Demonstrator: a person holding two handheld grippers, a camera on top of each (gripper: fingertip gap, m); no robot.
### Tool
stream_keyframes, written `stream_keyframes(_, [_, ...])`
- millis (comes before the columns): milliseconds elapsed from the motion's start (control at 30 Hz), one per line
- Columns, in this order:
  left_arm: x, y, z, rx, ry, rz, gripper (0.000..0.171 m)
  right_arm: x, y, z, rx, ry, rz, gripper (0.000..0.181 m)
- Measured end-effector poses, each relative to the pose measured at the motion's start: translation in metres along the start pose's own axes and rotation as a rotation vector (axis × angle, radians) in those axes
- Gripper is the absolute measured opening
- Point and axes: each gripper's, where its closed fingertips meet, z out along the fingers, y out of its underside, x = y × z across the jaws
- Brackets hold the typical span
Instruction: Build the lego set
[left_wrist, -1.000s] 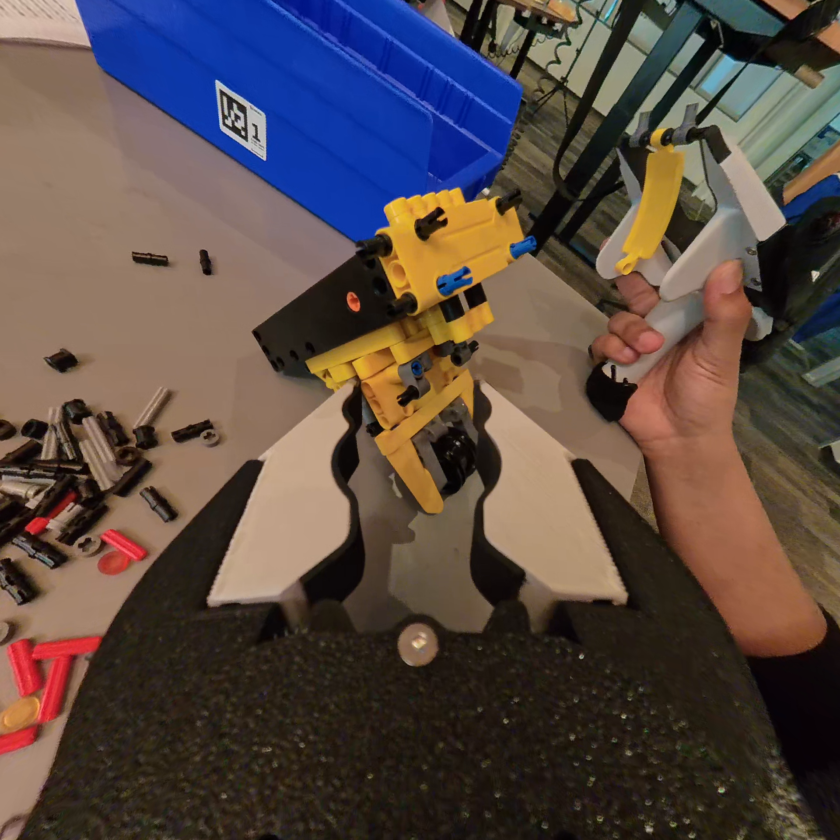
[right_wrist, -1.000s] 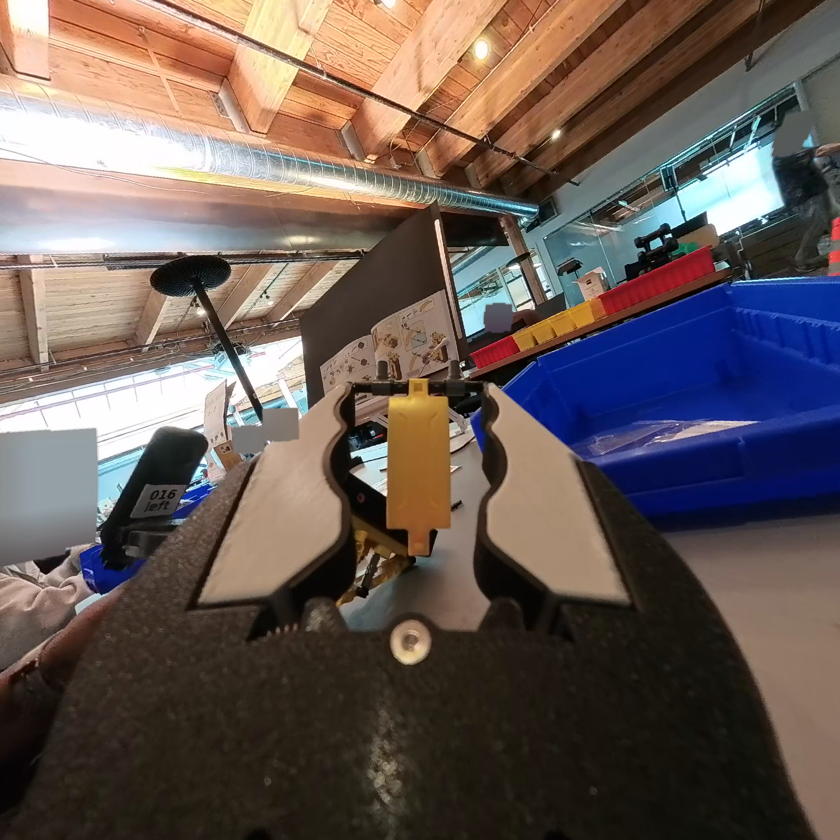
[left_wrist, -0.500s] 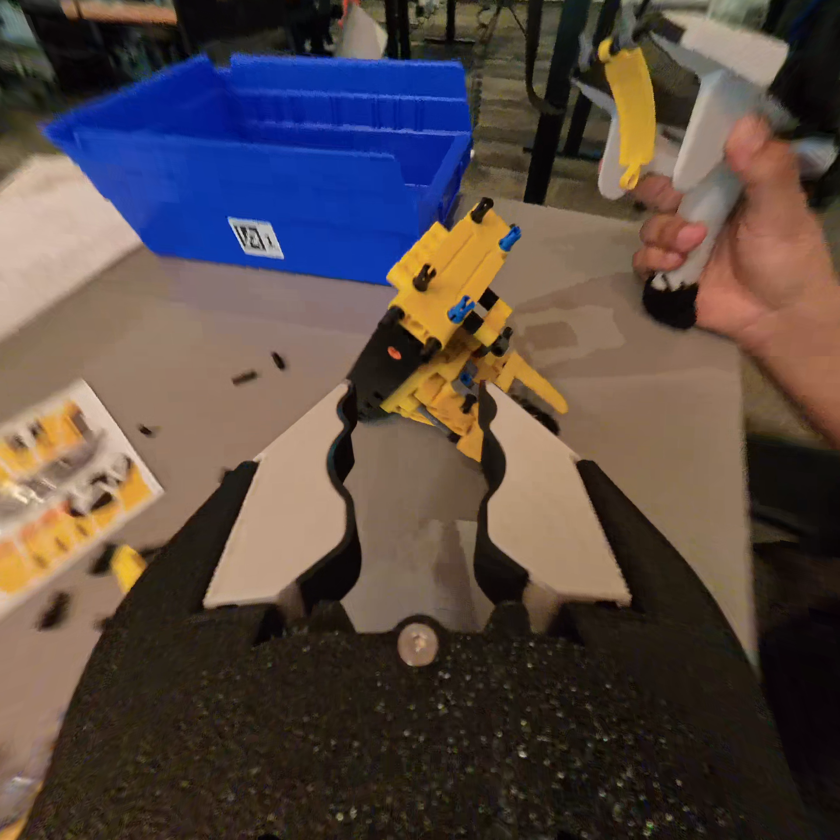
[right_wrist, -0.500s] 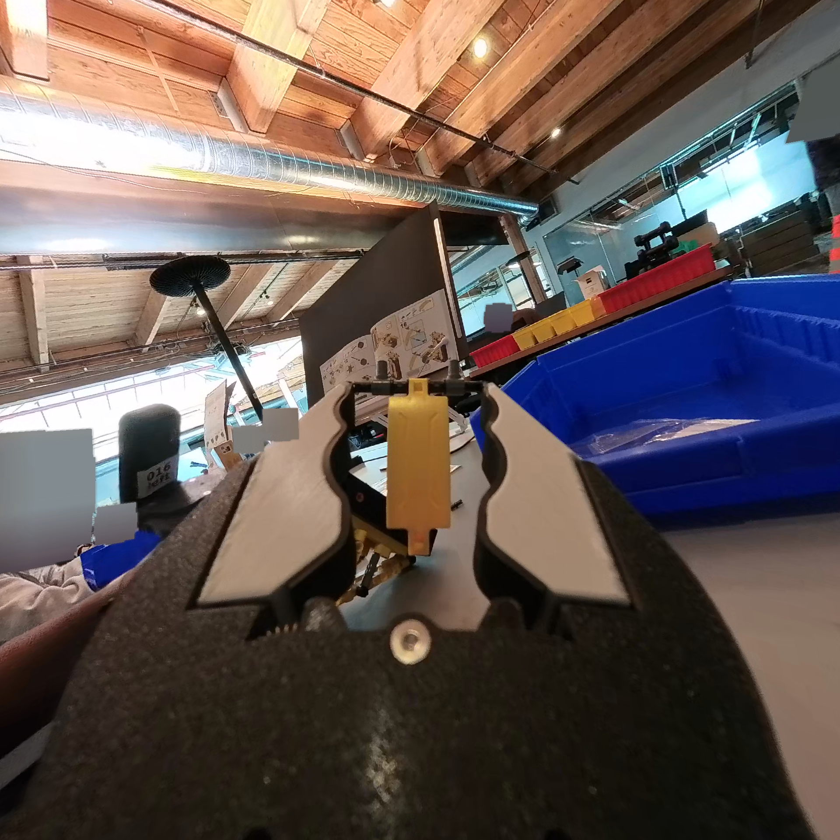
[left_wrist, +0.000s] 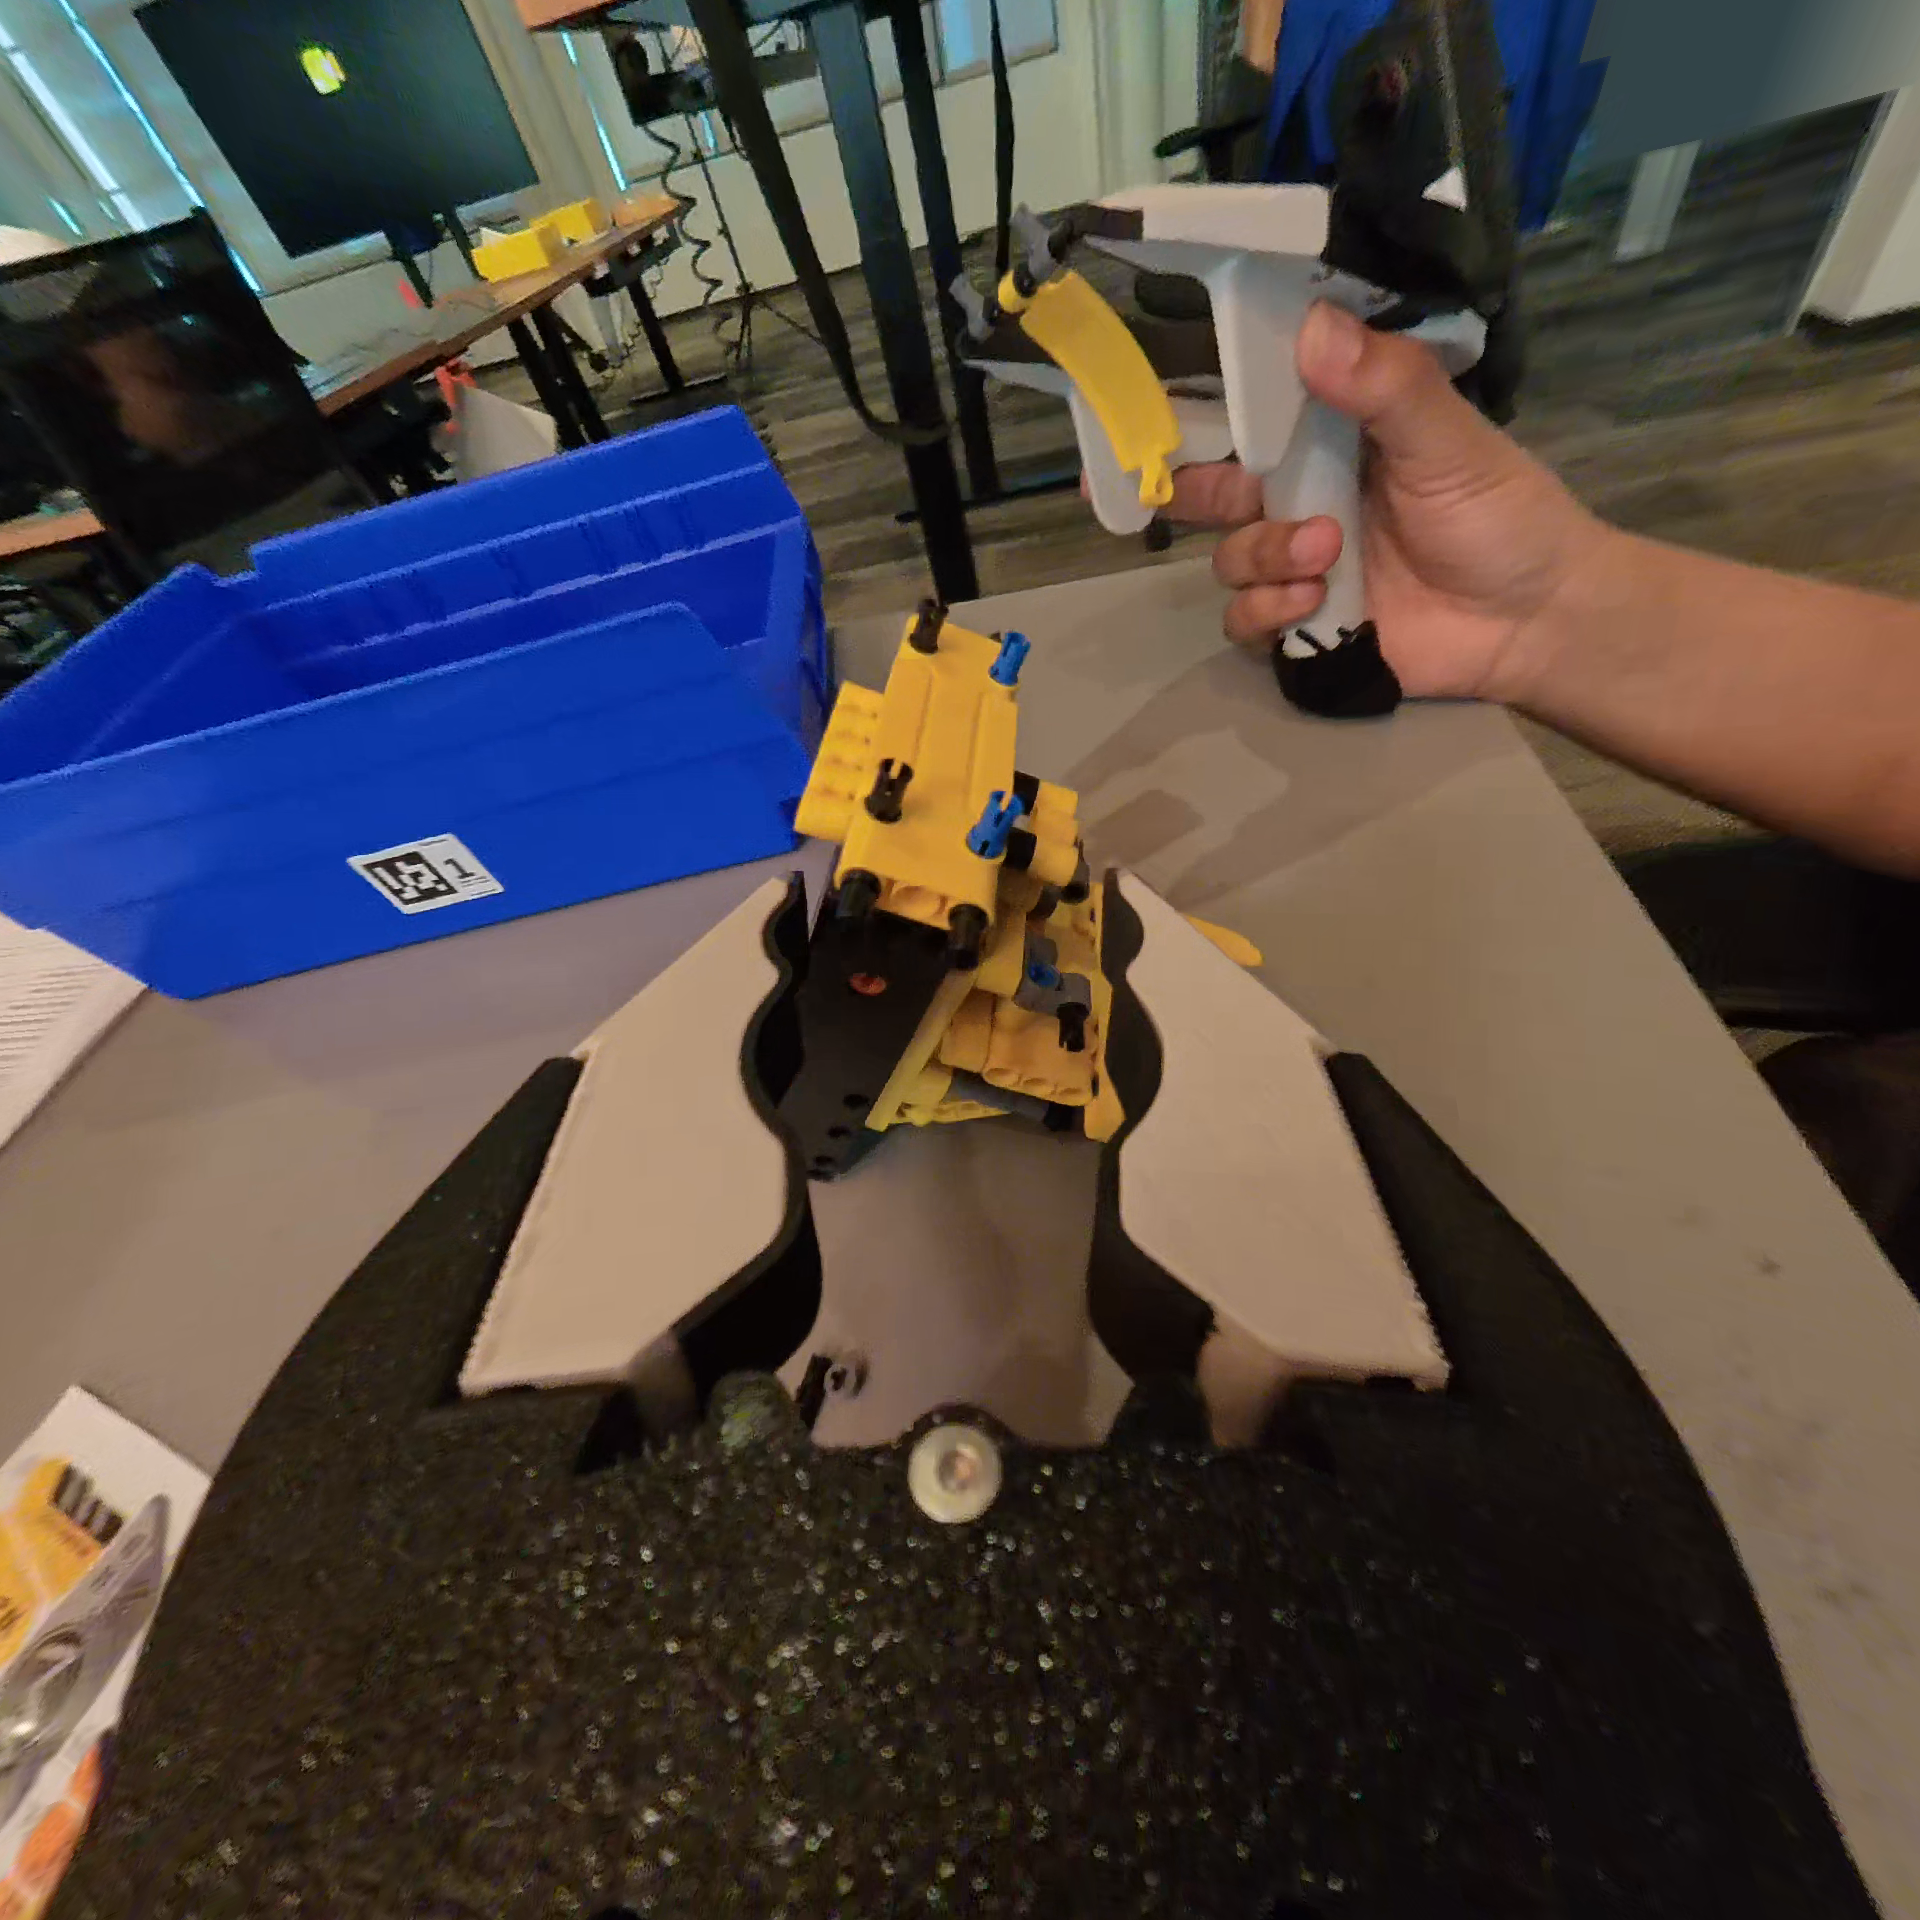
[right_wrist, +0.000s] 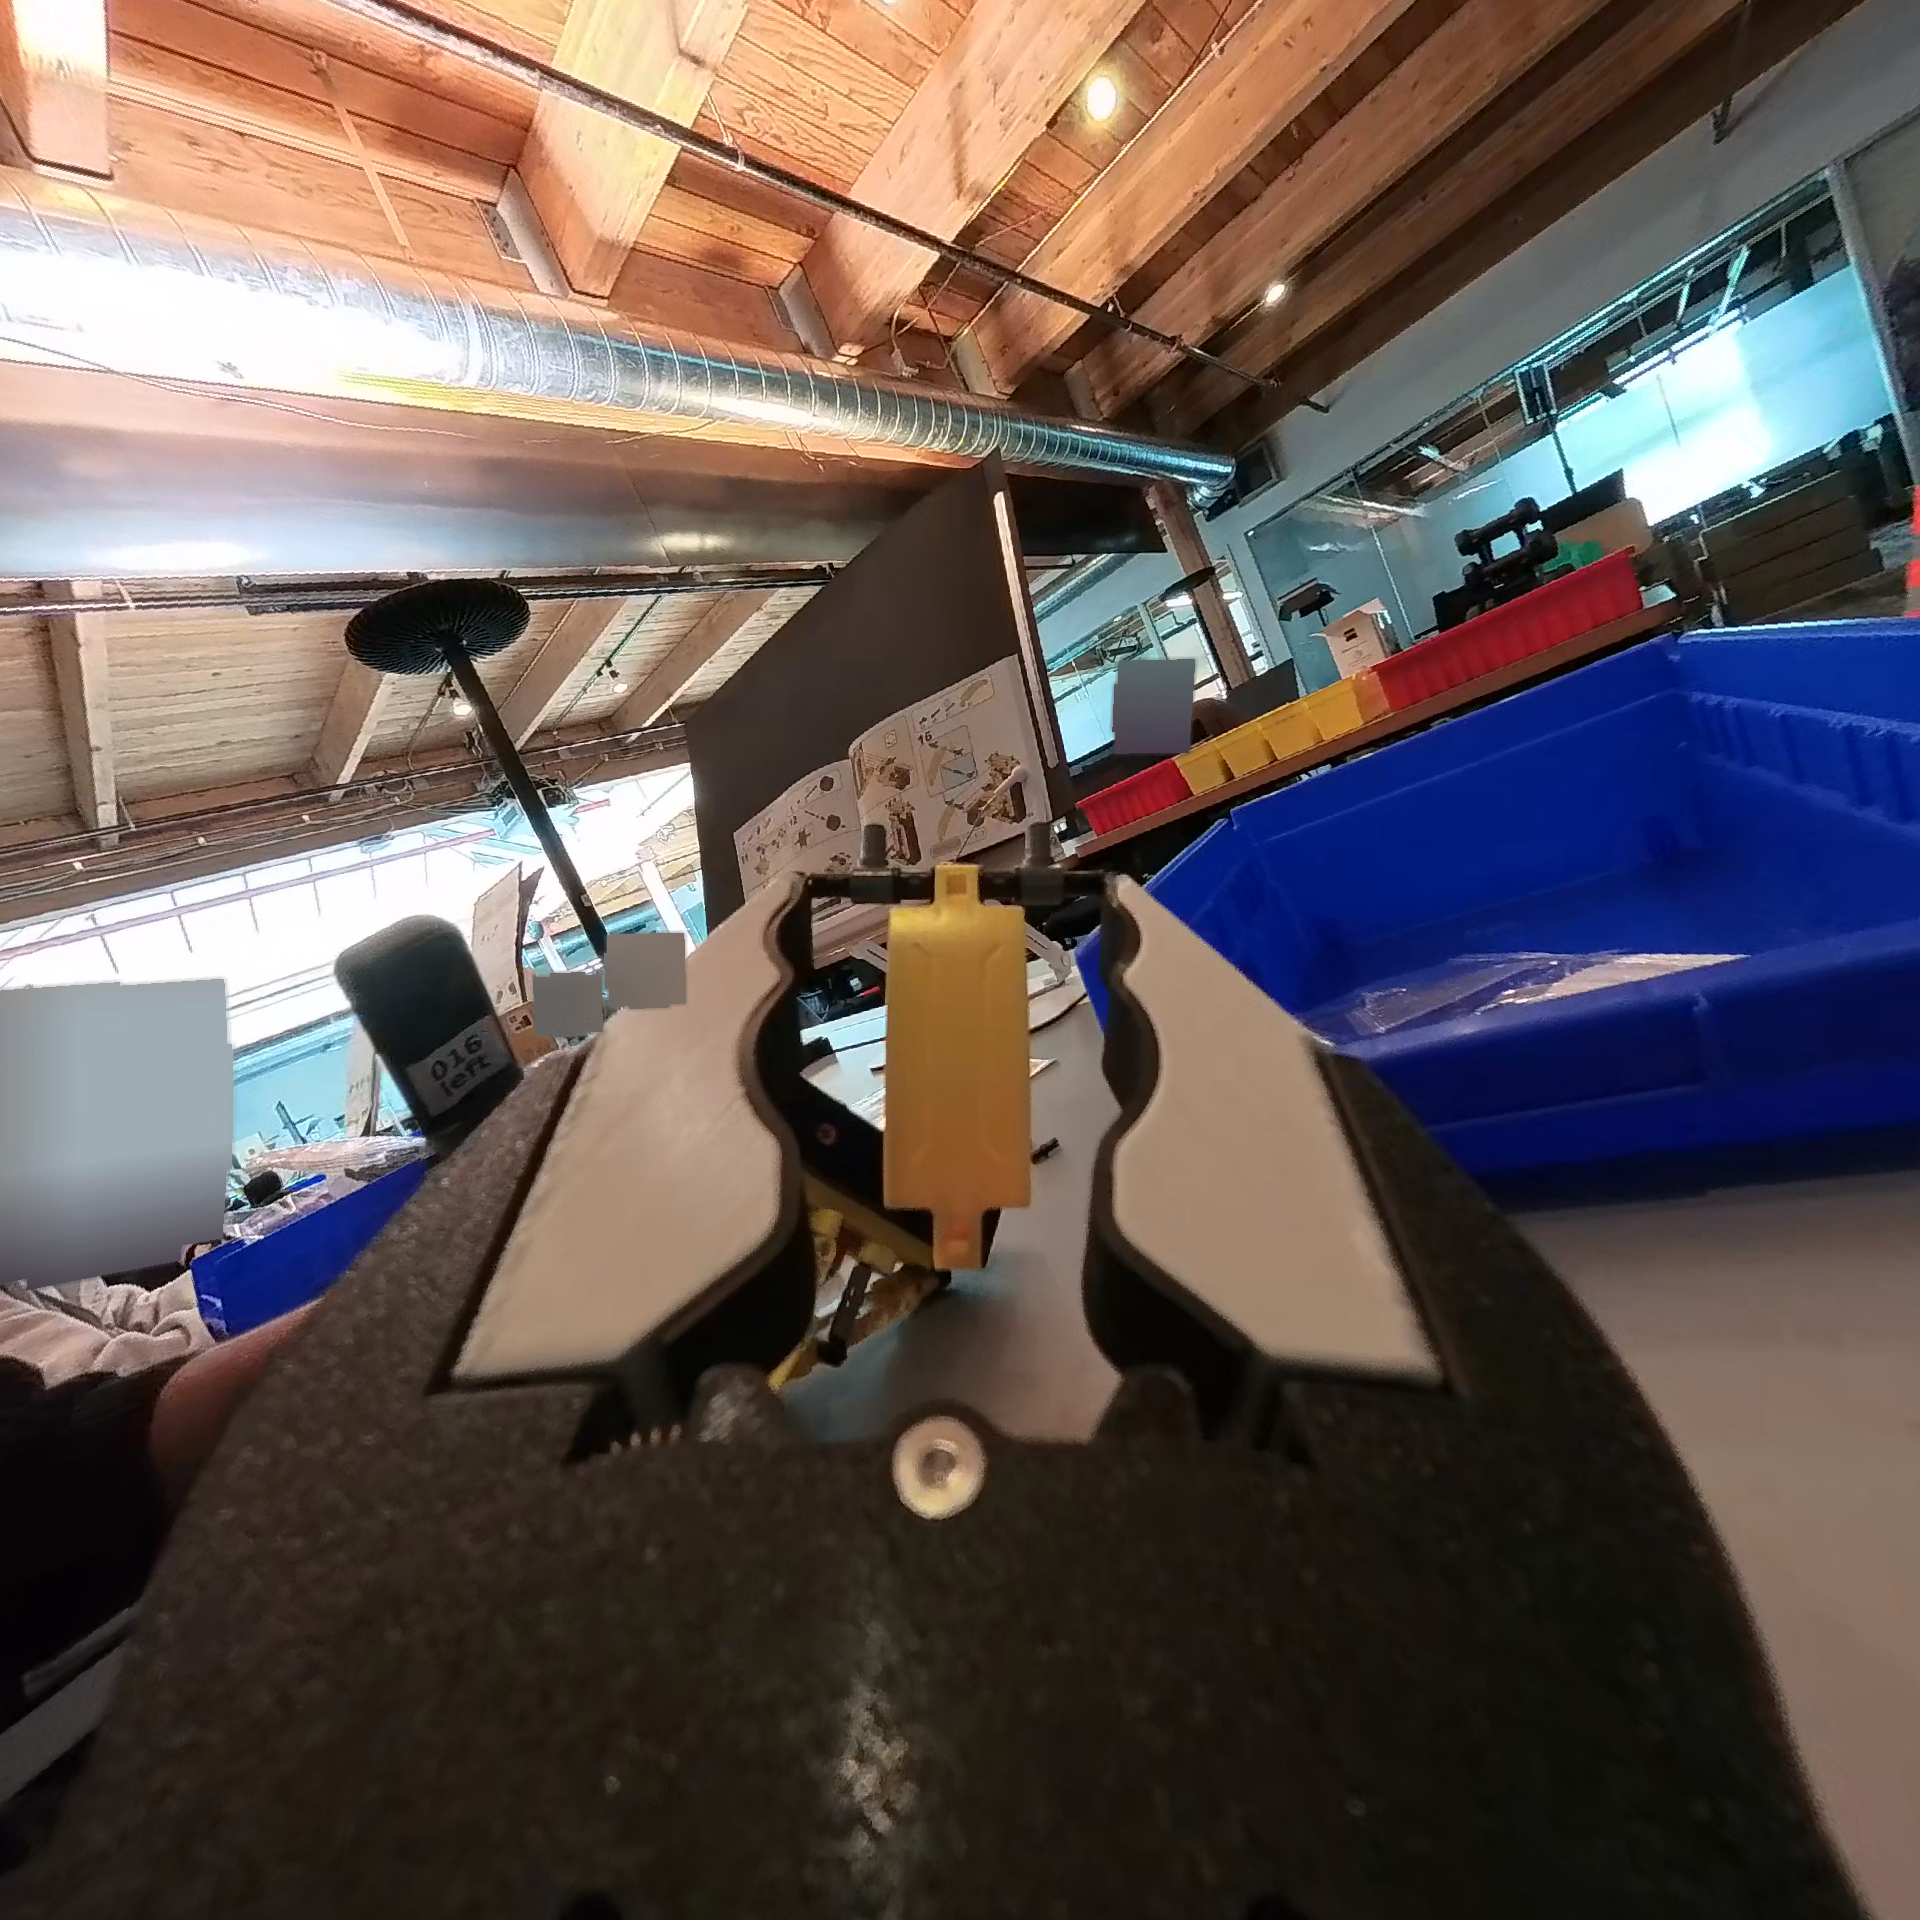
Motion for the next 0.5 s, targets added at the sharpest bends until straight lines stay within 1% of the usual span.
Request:
stream_keyframes(67, [0.0025, -0.0023, 0.0003, 0.015, 0.023, -0.019, 0.048, 0.0, 0.0001, 0.0, 0.0, -0.001, 0.0, 0.055])
stream_keyframes(367, [0.0038, 0.0, -0.0035, -0.017, 0.025, -0.028, 0.047, 0.0001, 0.0003, -0.0001, 0.0, -0.002, 0.003, 0.054])
stream_keyframes(500, [0.0032, 0.0009, -0.0072, -0.008, 0.006, 0.023, 0.046, 0.0, 0.0003, -0.0005, 0.002, -0.003, 0.003, 0.054])
